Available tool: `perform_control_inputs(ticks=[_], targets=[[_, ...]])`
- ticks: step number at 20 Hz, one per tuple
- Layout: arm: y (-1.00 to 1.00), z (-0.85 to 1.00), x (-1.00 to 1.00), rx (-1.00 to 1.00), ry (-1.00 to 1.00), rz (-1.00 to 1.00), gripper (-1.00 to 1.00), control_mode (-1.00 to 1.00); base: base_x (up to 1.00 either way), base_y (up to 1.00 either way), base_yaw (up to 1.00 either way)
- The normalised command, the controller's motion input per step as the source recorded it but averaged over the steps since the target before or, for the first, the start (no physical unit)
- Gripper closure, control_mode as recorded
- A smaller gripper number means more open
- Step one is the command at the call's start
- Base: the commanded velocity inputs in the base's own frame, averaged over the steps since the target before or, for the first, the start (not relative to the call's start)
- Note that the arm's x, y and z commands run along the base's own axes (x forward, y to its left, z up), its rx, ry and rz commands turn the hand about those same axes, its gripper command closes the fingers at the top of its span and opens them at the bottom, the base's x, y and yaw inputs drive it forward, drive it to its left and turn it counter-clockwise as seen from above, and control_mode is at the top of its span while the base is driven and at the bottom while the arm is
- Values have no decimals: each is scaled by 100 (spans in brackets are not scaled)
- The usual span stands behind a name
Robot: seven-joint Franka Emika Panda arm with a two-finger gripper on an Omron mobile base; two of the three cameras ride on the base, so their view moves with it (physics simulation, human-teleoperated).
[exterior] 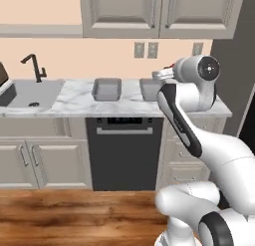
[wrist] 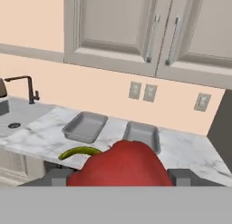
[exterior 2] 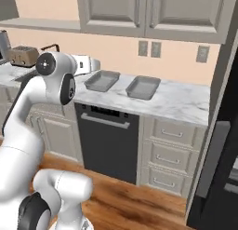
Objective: Place one bell pepper and one chicken drumstick in each tupperware on the nearby counter, to pack two identical lunches.
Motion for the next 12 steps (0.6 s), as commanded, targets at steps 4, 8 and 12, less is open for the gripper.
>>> perform_control_inputs(ticks=[4,8,12], targets=[[0,0,0,0,0,0,100,100,80,96,-49],[0,0,0,0,0,0,100,100,71,100,-36],[0,0,0,0,0,0,100,100,75,64,-15]])
